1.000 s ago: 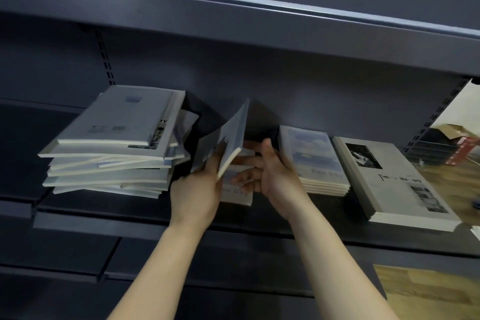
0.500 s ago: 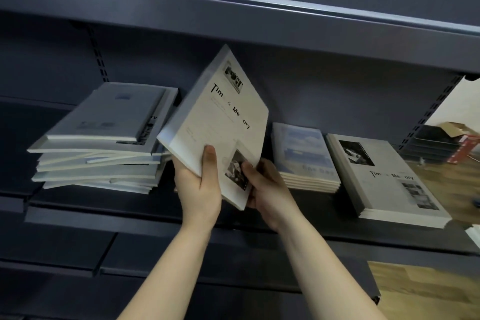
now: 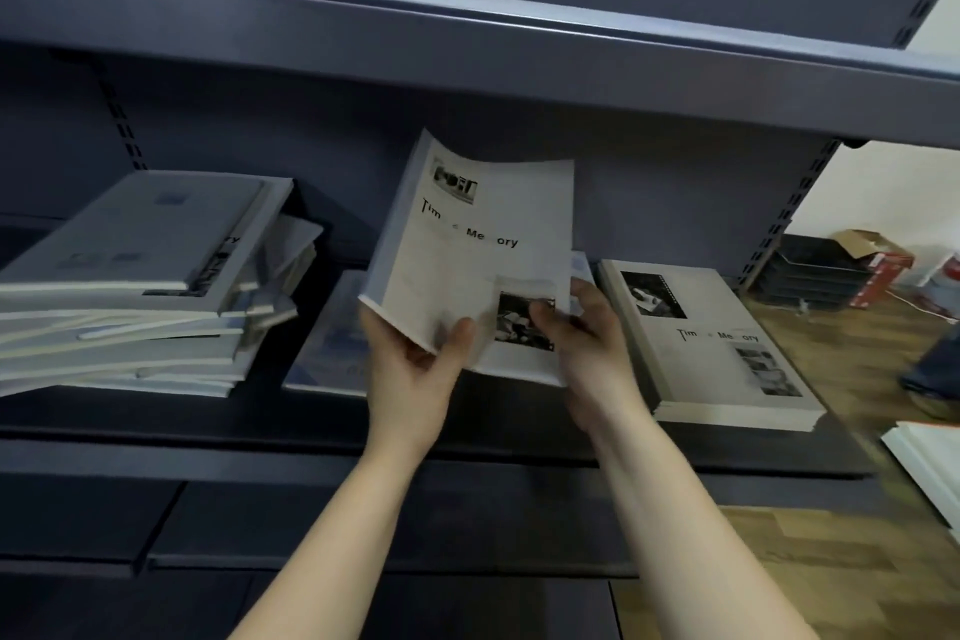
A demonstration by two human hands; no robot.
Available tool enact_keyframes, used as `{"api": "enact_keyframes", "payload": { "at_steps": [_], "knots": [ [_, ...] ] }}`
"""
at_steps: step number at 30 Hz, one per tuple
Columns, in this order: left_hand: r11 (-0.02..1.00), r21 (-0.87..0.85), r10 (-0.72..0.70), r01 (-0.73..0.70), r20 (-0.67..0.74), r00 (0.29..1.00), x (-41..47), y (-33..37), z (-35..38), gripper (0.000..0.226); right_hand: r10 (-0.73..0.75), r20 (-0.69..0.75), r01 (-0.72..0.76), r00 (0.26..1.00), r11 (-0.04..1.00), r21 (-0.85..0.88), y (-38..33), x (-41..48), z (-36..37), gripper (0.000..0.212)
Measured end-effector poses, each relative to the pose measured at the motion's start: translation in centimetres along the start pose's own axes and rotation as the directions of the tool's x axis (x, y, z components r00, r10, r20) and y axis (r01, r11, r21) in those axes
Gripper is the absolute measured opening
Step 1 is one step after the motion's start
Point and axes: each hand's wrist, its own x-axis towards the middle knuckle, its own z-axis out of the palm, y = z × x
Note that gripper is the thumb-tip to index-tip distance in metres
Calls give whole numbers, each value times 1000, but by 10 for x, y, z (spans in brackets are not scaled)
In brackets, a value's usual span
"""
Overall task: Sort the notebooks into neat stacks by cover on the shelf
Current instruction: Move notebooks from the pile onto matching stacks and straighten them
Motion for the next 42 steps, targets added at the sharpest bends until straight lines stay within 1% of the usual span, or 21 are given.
{"api": "enact_keyframes", "payload": {
  "at_steps": [2, 4, 5, 6, 7, 9, 10, 11, 13, 15, 16, 18, 19, 22, 25, 27, 29, 32, 35, 38, 42],
  "knots": [
    [997, 21, -79, 77, 102, 992, -4, -7, 6, 57, -10, -63, 11, 998, 1000, 16, -10, 10, -25, 22],
    [977, 181, -153, 117, 203, 967, -8, -14, 11, 49, 3, -120, -5, 993, 1000, -14, -20, 18, -54, 17],
    [952, 292, -172, 93, 256, 951, -10, -16, 14, 46, 19, -142, -22, 990, 999, -24, -25, 21, -70, 15],
    [912, 410, -179, 38, 313, 933, -12, -20, 18, 45, 36, -163, -41, 986, 999, -30, -28, 23, -86, 17],
    [850, 525, -182, -46, 375, 909, -14, -23, 21, 47, 56, -185, -62, 981, 998, -29, -31, 25, -102, 20],
    [694, 682, -197, -230, 487, 851, -17, -32, 30, 55, 95, -235, -103, 967, 994, -21, -36, 27, -133, 20],
    [633, 715, -204, -297, 525, 826, -19, -35, 35, 57, 112, -254, -123, 961, 992, -28, -37, 28, -148, 17],
    [595, 727, -214, -343, 554, 805, -21, -39, 39, 58, 126, -267, -142, 955, 989, -44, -39, 28, -162, 15],
    [562, 725, -222, -398, 596, 772, -26, -44, 47, 57, 149, -311, -187, 939, 978, -97, -42, 27, -188, 13],
    [547, 726, -219, -416, 604, 767, -30, -50, 52, 56, 173, -353, -226, 920, 967, -116, -45, 25, -211, 12],
    [533, 734, -216, -421, 599, 771, -31, -52, 54, 55, 177, -349, -237, 920, 962, -135, -45, 24, -222, 14],
    [490, 751, -201, -443, 592, 781, -32, -57, 58, 53, 173, -336, -261, 926, 935, -239, -43, 24, -241, 25],
    [472, 758, -192, -450, 586, 787, -32, -59, 60, 51, 168, -337, -273, 926, 916, -293, -42, 24, -248, 27],
    [450, 772, -175, -448, 568, 804, -32, -62, 63, 46, 129, -351, -278, 928, 865, -418, -33, 29, -262, 24],
    [447, 775, -183, -447, 568, 802, -32, -63, 63, 45, 47, -375, -275, 926, 764, -584, -24, 39, -267, 25],
    [454, 780, -199, -432, 561, 804, -32, -63, 62, 46, -19, -365, -265, 931, 654, -709, -19, 47, -270, 27],
    [459, 787, -219, -413, 551, 806, -33, -63, 62, 48, -78, -341, -239, 937, 570, -786, -17, 52, -270, 29],
    [455, 797, -251, -396, 542, 802, -34, -63, 63, 53, -140, -340, -235, 930, 484, -843, -16, 58, -268, 28],
    [461, 801, -255, -382, 532, 807, -34, -62, 63, 55, -155, -341, -249, 927, 424, -871, -14, 63, -267, 24],
    [448, 808, -263, -382, 528, 807, -34, -62, 63, 56, -152, -358, -276, 921, 396, -876, -12, 64, -267, 21],
    [438, 815, -273, -379, 523, 808, -34, -63, 64, 56, -149, -374, -292, 915, 392, -872, -9, 67, -266, 17]
  ]
}}
